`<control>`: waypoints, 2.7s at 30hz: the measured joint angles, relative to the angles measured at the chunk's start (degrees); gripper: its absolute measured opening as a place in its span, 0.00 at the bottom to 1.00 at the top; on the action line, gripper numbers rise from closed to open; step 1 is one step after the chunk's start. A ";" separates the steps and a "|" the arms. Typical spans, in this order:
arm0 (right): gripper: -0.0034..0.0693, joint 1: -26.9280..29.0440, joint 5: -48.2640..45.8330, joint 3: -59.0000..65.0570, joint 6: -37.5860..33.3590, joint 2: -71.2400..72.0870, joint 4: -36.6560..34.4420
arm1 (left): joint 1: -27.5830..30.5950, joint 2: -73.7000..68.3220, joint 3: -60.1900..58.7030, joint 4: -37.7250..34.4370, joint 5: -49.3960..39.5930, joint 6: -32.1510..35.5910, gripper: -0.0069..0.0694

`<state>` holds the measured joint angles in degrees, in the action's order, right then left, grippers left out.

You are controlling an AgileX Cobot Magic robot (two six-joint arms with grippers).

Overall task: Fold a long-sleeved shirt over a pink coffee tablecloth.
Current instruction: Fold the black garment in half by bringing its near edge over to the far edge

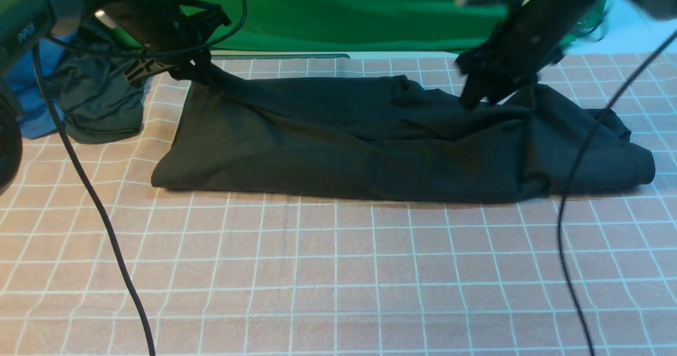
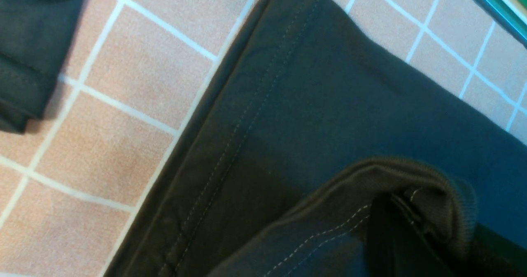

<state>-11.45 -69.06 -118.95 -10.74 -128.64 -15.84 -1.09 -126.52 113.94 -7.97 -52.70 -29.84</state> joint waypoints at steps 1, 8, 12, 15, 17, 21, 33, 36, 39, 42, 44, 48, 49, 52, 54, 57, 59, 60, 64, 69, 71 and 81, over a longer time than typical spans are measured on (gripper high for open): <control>0.56 -0.45 -0.08 0.06 0.00 -0.60 -0.11 | 0.00 0.00 0.00 0.00 -0.09 0.18 0.15; 0.79 -1.15 1.48 0.06 1.44 -3.66 0.08 | 0.00 0.00 0.00 -0.16 -0.79 0.39 0.15; 0.79 -1.15 2.01 0.06 1.96 -4.65 -0.60 | 0.00 0.00 0.00 -0.26 -0.91 0.65 0.15; 0.79 -1.15 0.92 0.06 2.97 -5.31 -0.66 | 0.00 0.00 0.00 -0.33 -0.91 0.64 0.15; 0.79 -1.15 0.38 0.06 3.53 -5.43 -0.71 | 0.00 0.00 0.00 -0.33 -0.91 0.84 0.15; 0.79 -1.15 0.17 0.06 5.20 -5.43 -0.71 | 0.00 0.00 0.00 -0.33 -0.91 1.51 0.15; 0.22 -1.38 9.44 0.06 6.02 -6.57 0.36 | 0.00 0.00 0.00 -0.33 -0.91 1.82 0.15; 0.13 -1.20 10.75 -0.43 6.02 -6.57 0.51 | 0.00 0.00 0.00 -0.35 -0.39 1.82 0.15; 0.13 -0.65 12.43 -1.55 6.02 -6.57 0.57 | 0.00 0.00 0.20 -0.40 1.10 1.82 0.15; 0.13 0.22 15.00 -2.26 6.02 -6.57 0.57 | 0.00 0.00 0.53 -0.40 3.21 1.82 0.15; 0.13 0.43 16.51 -2.31 6.02 -6.57 0.77 | 0.00 0.00 0.53 -0.40 4.26 1.77 0.15; 0.13 0.57 18.82 -2.31 5.63 -6.57 0.79 | 0.00 0.00 0.53 -0.40 6.73 1.39 0.15; 0.13 0.57 19.52 -2.31 5.57 -6.57 0.79 | 0.00 0.00 0.53 -0.40 7.69 1.10 0.15; 0.13 0.57 21.27 -2.31 4.92 -6.68 0.79 | 0.00 0.00 0.53 -0.40 9.82 0.61 0.15; 0.13 0.57 22.27 -2.31 4.73 -6.89 0.79 | 0.00 0.10 0.53 -0.40 11.36 0.55 0.15; 0.13 0.57 23.33 -2.31 4.72 -7.54 0.79 | 0.00 -0.39 0.53 -0.34 12.72 0.49 0.15; 0.13 0.57 24.69 -2.31 4.67 -8.24 0.79 | 0.00 -1.03 0.53 -0.29 13.51 0.49 0.15; 0.13 0.57 24.82 -2.31 4.67 -8.24 0.79 | 0.00 -1.12 0.53 -0.30 13.50 0.49 0.15; 0.13 0.57 28.52 -2.31 4.67 -9.09 0.67 | 0.00 -2.37 0.53 0.95 13.99 0.49 0.16; 0.19 0.57 32.69 -2.31 4.67 -9.14 0.43 | 0.00 -3.04 0.53 1.82 14.90 0.49 0.22; 0.27 0.57 34.29 -2.31 4.67 -9.14 0.43 | 0.00 -3.15 0.53 1.98 15.85 0.49 0.31; 0.53 0.68 36.61 -2.31 1.61 -7.91 0.79 | 0.41 -1.78 0.70 4.41 17.45 -1.22 0.73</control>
<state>-10.77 -32.45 -121.26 -9.13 -136.55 -15.05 -0.67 -128.31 114.64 -3.55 -35.25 -31.06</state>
